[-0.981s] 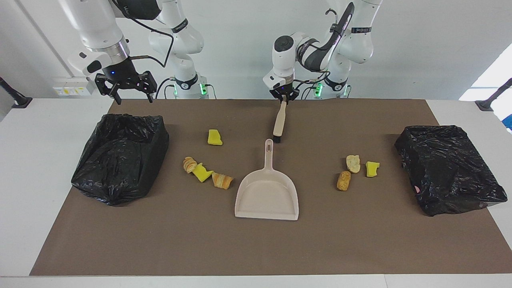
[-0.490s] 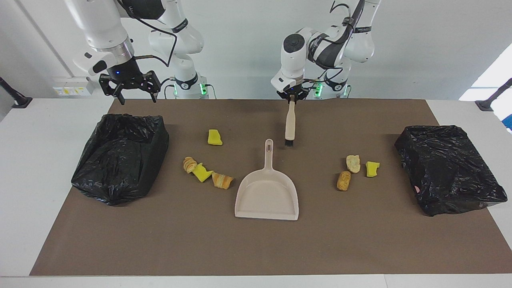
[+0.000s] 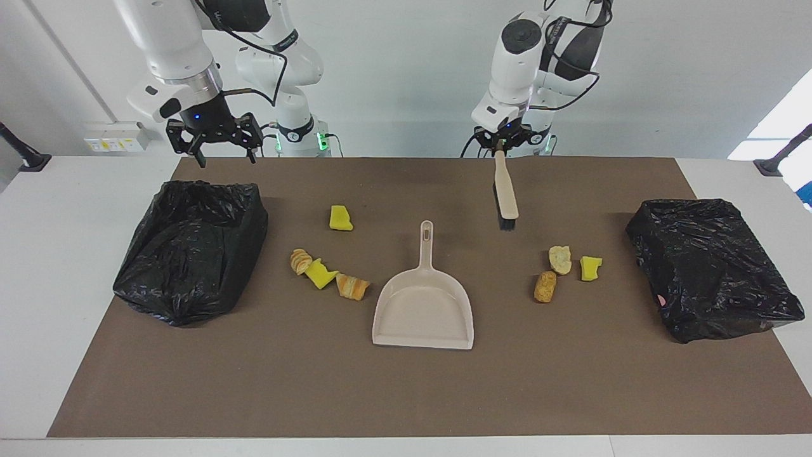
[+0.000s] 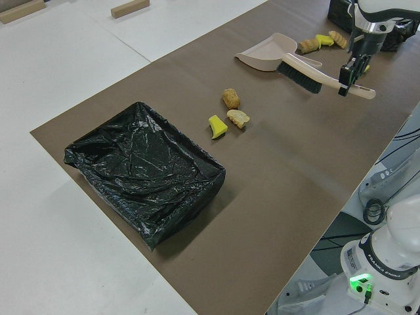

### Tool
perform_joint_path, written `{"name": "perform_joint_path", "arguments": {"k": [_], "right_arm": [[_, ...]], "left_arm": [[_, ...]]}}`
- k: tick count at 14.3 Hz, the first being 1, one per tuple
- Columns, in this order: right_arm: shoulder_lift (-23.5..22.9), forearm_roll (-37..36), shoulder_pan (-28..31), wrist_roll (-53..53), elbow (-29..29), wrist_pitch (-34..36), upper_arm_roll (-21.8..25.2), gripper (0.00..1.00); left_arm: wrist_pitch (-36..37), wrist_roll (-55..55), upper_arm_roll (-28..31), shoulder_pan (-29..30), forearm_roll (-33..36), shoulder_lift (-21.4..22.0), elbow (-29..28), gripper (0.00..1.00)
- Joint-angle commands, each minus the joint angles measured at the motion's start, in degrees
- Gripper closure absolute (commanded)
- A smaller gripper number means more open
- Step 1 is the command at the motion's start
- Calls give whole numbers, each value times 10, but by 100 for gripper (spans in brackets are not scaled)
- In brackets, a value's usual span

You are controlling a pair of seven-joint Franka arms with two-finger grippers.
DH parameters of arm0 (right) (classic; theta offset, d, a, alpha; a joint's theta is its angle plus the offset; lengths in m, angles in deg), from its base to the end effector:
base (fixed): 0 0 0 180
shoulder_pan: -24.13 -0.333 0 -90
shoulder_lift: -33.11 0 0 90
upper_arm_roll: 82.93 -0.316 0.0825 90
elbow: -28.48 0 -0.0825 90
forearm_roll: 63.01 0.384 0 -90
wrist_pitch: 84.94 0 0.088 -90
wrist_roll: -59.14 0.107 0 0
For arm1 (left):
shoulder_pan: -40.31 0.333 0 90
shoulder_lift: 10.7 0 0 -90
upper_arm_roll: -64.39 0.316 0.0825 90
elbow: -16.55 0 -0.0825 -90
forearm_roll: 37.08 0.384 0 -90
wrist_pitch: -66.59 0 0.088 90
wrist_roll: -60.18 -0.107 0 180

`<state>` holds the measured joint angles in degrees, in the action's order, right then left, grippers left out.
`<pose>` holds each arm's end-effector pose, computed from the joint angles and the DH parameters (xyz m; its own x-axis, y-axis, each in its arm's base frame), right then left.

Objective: Sweep and dump trash in bin

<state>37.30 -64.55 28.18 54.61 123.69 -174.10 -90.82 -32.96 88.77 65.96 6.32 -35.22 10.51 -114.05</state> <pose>0.5281 0.0352 0.6197 0.9889 0.1444 -0.0359 0.1456 -0.9888 0.0342 0.3571 -0.2224 0.4873 0.9876 -0.0698 -0.1403 -0.0843 -0.9914 -0.1000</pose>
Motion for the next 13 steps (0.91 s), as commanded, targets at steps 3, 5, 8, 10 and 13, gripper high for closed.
{"name": "perform_joint_path", "arguments": {"k": [3,5,8,10,13], "right_arm": [[-19,4,-18,68,7,-53,-24,0],[-37,6,-53,130,7,-71,-24,0],[-59,21,-98,224,7,-114,-24,0],[-77,21,-133,274,7,-144,-24,0],[-110,8,-192,343,7,-194,-23,0]], "left_arm": [[0,-100,-6,118,60,-16,27,100],[-10,-156,-6,172,68,-34,42,100],[-60,-233,-6,246,68,-47,44,100],[-95,-280,-6,301,68,-61,44,100],[-143,-294,-6,344,68,-103,44,100]]}}
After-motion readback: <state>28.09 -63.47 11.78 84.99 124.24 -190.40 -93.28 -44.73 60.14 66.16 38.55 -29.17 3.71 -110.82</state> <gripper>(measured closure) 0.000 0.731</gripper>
